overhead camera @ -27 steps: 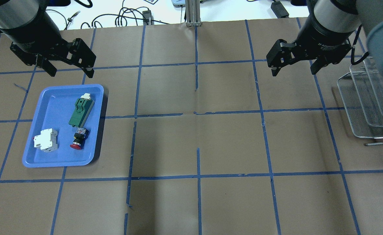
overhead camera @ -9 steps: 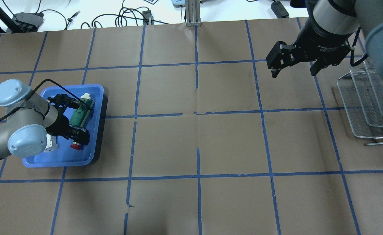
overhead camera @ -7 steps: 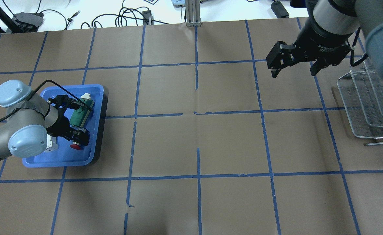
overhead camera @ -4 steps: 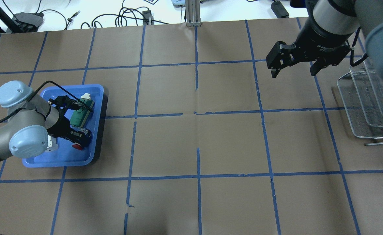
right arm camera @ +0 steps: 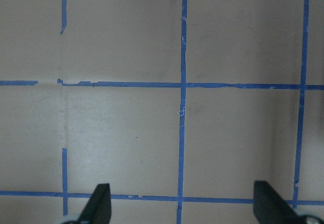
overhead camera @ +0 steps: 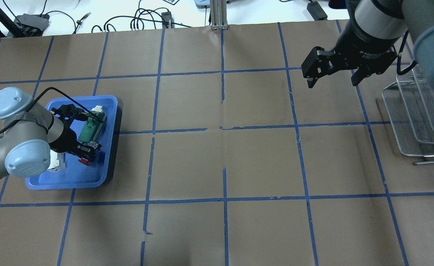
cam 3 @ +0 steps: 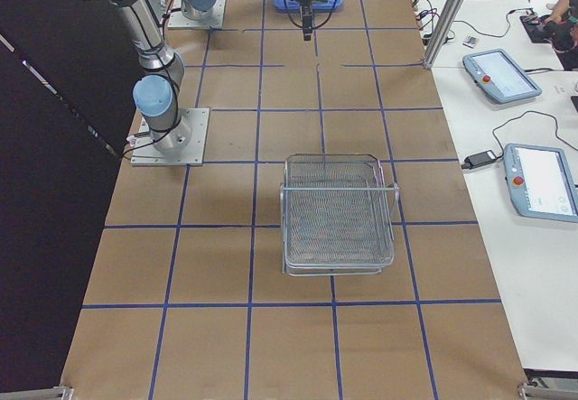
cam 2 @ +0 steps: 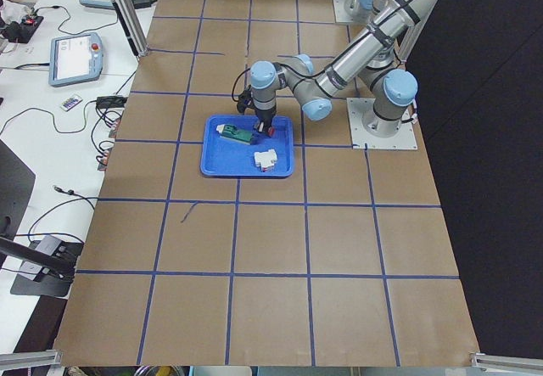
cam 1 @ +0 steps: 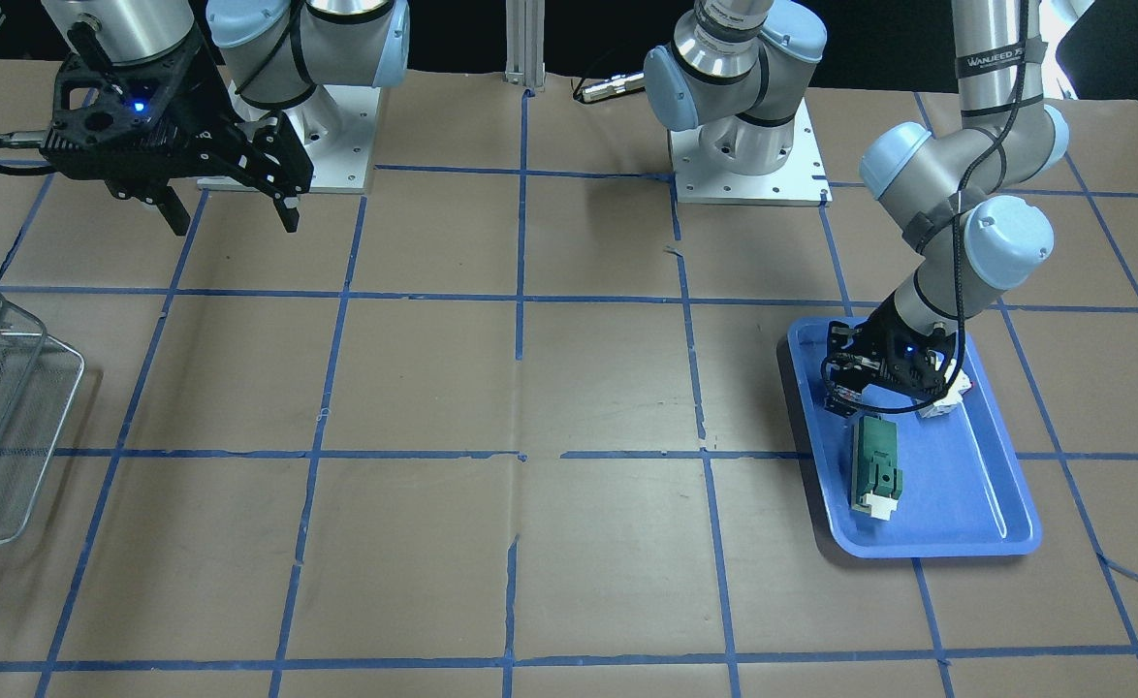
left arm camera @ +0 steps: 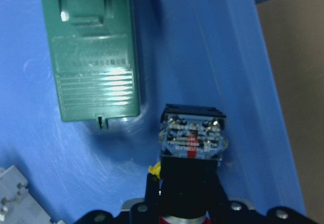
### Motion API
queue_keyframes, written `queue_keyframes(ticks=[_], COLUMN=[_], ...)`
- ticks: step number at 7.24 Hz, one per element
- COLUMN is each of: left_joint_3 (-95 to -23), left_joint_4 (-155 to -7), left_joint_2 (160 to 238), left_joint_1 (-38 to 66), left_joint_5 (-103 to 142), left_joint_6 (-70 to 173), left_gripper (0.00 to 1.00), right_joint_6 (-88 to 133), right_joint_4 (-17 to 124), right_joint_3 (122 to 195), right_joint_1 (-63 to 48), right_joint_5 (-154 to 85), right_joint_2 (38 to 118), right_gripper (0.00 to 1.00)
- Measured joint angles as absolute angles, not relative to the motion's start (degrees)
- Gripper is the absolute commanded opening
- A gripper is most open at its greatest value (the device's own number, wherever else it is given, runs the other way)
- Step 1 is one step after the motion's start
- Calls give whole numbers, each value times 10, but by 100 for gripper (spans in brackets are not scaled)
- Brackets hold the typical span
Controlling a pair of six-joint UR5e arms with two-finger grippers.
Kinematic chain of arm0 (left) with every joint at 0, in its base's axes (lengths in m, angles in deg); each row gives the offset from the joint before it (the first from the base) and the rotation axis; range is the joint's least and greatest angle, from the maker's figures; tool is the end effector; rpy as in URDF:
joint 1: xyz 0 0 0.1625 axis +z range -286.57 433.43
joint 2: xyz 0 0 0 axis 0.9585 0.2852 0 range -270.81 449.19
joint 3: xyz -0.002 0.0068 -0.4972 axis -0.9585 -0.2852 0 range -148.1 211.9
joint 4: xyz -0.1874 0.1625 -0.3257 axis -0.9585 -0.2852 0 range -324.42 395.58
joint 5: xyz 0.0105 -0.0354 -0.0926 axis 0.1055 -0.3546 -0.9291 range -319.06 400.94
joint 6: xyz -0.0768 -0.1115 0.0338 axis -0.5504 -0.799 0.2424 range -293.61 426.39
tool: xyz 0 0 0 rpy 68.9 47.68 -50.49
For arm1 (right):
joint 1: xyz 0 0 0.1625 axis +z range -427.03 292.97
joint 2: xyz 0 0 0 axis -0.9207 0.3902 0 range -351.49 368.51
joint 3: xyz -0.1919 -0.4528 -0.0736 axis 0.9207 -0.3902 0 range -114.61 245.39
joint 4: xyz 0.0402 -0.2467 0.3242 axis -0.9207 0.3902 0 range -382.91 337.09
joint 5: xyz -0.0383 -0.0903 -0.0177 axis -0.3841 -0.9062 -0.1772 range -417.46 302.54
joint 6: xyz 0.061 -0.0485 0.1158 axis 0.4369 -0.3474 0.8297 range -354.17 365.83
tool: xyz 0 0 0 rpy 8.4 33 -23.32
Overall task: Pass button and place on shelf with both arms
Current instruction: 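Lift the red push button out of the tray with the left gripper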
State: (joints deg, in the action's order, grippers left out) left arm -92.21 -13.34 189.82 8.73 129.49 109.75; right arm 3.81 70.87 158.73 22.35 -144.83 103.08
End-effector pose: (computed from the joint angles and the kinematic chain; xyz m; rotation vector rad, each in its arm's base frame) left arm 0.0718 -0.4720 0.2332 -0.4828 -3.0461 -0.0591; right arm 0.1347 -0.4603 0.5363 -0.0409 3.0945 -0.1371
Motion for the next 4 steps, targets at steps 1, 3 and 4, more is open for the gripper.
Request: queue_keyframes(ticks=[1,3,4], left_joint_3=[-919,-886,-848], left_joint_4=[-142,-222,-295], left_joint_2=[1885,1846,1824], left_joint_1=[86,83,77], left_joint_5=[1292,1273,1254], left_joint_6=[1097,1097,1099], left_gripper=[4,4,4], right_joint_6=[38,38,38], right_joint_4=[709,709,709], right_joint_3=[1587,1587,1587], right_joint_1=[224,224,224], right_joint_5=[-1448,-1448,-1448], right_joint_2=[1031,1031,1031], right_gripper=[100,100,100])
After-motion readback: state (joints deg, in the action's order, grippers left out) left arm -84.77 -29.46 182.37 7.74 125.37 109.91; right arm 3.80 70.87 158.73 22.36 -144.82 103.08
